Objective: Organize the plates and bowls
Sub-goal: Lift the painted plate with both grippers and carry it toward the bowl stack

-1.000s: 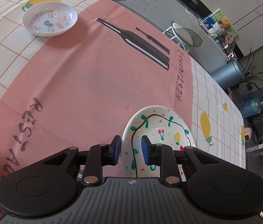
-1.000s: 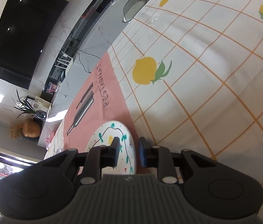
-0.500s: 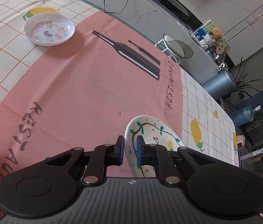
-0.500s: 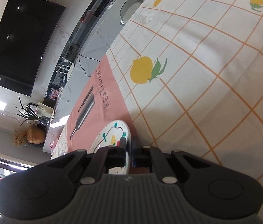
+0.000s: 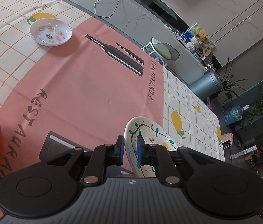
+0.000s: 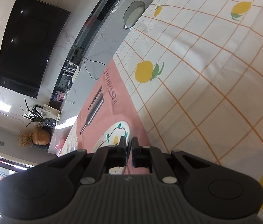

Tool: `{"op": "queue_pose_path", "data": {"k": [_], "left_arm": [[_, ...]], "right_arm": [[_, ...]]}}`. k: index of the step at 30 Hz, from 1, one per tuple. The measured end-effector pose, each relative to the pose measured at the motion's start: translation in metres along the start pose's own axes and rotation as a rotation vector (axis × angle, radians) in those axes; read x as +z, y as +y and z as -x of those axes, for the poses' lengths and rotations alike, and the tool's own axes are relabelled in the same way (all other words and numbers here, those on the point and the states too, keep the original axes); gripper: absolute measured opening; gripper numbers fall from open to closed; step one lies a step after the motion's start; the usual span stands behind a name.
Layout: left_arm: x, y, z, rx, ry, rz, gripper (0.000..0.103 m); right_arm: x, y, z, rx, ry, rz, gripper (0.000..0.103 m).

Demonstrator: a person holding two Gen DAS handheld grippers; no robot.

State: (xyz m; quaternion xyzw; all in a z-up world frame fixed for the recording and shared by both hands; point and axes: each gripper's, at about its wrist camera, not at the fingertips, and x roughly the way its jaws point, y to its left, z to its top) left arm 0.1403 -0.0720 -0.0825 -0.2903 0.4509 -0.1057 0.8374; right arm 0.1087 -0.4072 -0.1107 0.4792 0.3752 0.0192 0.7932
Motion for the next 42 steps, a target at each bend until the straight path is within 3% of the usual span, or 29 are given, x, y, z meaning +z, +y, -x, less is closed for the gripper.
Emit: {"op": "queue_pose_path", "data": {"k": [19, 30, 42], "left_arm": [[-0.061, 0.024, 0.043, -0.025, 0.033, -0.121, 0.015], [-0.077, 0.021, 0.042, 0.032, 0.029, -0.225, 0.014], [-0.086, 0.022, 0.043, 0.074, 0.019, -0.262, 0.014]], "right_arm": [[-0.069, -0.028, 0.054, -0.032, 0.023, 0.036, 0.005], [-0.079, -0.021, 0.052, -0.073, 0.000, 0.144, 0.005], [-0.090, -0.015, 0.049, -0.097, -0.024, 0.250, 0.006]]}}
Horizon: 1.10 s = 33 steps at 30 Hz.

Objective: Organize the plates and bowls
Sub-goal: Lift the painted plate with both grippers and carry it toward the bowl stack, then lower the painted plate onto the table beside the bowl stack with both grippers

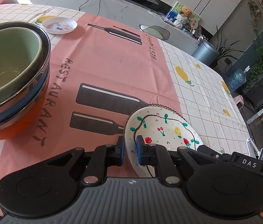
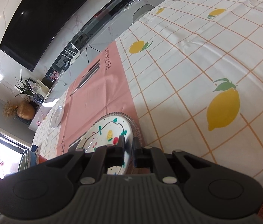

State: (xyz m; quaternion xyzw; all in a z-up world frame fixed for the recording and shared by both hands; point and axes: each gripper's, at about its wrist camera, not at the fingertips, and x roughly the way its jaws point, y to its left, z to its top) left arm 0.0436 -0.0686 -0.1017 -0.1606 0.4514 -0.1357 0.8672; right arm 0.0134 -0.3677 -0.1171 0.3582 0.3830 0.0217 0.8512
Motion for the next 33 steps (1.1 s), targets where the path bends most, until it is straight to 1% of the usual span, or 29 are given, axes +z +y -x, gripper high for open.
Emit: {"op": "queue_pose_path", "data": {"k": [7, 20, 28, 31, 33], "left_arm": [[-0.003, 0.000, -0.002, 0.016, 0.006, -0.006, 0.015], [-0.003, -0.003, -0.001, 0.035, 0.003, -0.017, 0.015], [-0.001, -0.006, 0.000, 0.052, 0.001, -0.020, 0.015], [-0.002, -0.007, 0.000, 0.051, 0.002, -0.022, 0.015], [-0.002, -0.006, 0.000, 0.046, 0.007, -0.020, 0.015]], "right_arm": [[-0.007, 0.011, 0.000, -0.033, -0.028, 0.101, 0.007], [-0.019, 0.026, -0.001, -0.080, -0.078, 0.298, 0.012], [-0.027, 0.042, -0.004, -0.138, -0.090, 0.435, 0.017], [-0.027, 0.043, -0.006, -0.150, -0.088, 0.445, 0.017], [-0.024, 0.042, -0.006, -0.146, -0.079, 0.418, 0.017]]}}
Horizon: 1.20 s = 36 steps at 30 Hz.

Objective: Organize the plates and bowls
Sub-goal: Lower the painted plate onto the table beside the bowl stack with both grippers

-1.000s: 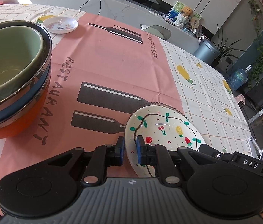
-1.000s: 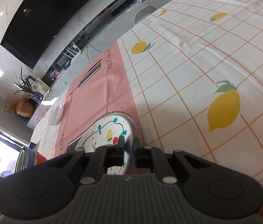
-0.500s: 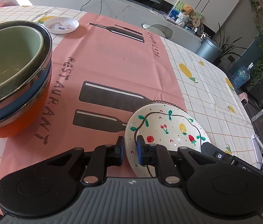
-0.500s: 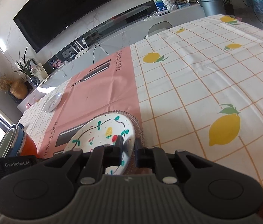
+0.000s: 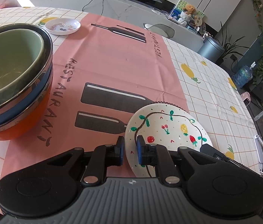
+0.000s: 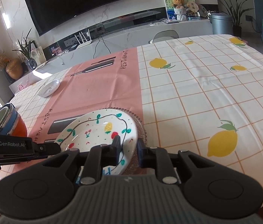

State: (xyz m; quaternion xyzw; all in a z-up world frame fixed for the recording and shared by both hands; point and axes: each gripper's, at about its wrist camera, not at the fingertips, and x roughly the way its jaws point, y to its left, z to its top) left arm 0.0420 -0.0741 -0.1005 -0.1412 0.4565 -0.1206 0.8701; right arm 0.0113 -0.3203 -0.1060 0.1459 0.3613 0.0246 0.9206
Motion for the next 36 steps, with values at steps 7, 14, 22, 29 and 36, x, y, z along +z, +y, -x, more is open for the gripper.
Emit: {"op": "queue_pose_path", "data": {"k": [7, 14, 22, 29, 36], "left_arm": [[0.000, -0.002, -0.001, 0.002, 0.002, -0.017, 0.015], [-0.001, -0.006, -0.004, 0.007, 0.005, -0.038, 0.015], [0.000, -0.008, -0.004, 0.014, 0.004, -0.044, 0.015], [-0.003, -0.016, -0.003, 0.042, -0.008, -0.097, 0.015], [-0.003, -0.014, -0.002, 0.030, -0.012, -0.098, 0.015]], "right_arm": [[0.003, -0.015, 0.001, 0.049, 0.019, -0.126, 0.013], [0.000, -0.046, -0.001, 0.162, 0.034, -0.366, 0.012], [0.006, -0.032, 0.000, 0.115, 0.049, -0.303, 0.011], [0.007, -0.020, 0.007, 0.033, 0.044, -0.147, 0.011], [0.005, -0.023, 0.006, 0.033, 0.043, -0.136, 0.014]]}}
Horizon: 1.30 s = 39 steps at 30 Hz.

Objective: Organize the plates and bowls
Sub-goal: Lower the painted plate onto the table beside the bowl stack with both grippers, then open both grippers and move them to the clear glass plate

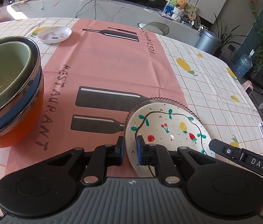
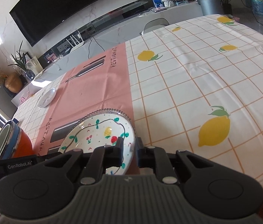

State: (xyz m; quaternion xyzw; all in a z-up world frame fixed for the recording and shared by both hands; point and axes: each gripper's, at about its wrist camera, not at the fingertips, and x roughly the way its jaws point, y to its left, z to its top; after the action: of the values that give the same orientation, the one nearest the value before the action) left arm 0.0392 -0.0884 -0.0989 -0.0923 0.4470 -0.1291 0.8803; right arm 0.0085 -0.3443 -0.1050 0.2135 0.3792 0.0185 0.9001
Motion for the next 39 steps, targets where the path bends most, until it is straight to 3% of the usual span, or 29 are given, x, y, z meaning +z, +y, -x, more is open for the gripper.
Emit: {"op": "queue_pose_path", "data": {"k": [3, 5, 8, 10, 15, 17, 22, 25, 31, 39], "left_arm": [[0.000, 0.004, 0.003, -0.023, -0.014, 0.022, 0.016], [0.000, 0.006, 0.009, -0.031, -0.025, 0.021, 0.018], [0.000, 0.007, 0.019, -0.042, -0.016, 0.026, 0.029], [-0.002, 0.010, 0.023, -0.060, 0.020, 0.046, 0.033], [-0.012, 0.018, 0.022, -0.134, 0.122, 0.100, 0.033], [-0.014, 0.019, 0.022, -0.155, 0.135, 0.109, 0.032], [-0.017, 0.015, 0.018, -0.184, 0.152, 0.109, 0.012], [-0.017, 0.013, 0.018, -0.176, 0.142, 0.103, 0.009], [-0.017, 0.011, 0.014, -0.160, 0.137, 0.096, 0.003], [-0.016, 0.012, 0.015, -0.144, 0.139, 0.087, 0.004]], "right_arm": [[-0.001, 0.003, 0.005, 0.003, -0.008, 0.016, 0.015], [-0.003, 0.006, 0.009, -0.003, -0.003, 0.028, 0.022], [-0.006, 0.007, 0.015, -0.020, 0.018, 0.032, 0.029], [-0.008, 0.007, 0.019, -0.023, 0.035, 0.024, 0.029], [-0.015, 0.007, 0.027, -0.036, 0.077, 0.019, 0.028], [-0.017, 0.006, 0.029, -0.026, 0.092, 0.008, 0.024], [-0.021, 0.004, 0.027, 0.005, 0.117, -0.030, 0.008], [-0.021, 0.005, 0.024, 0.015, 0.116, -0.034, 0.004], [-0.018, 0.010, 0.019, 0.004, 0.108, -0.020, 0.003], [-0.018, 0.013, 0.016, 0.004, 0.111, -0.002, 0.003]]}}
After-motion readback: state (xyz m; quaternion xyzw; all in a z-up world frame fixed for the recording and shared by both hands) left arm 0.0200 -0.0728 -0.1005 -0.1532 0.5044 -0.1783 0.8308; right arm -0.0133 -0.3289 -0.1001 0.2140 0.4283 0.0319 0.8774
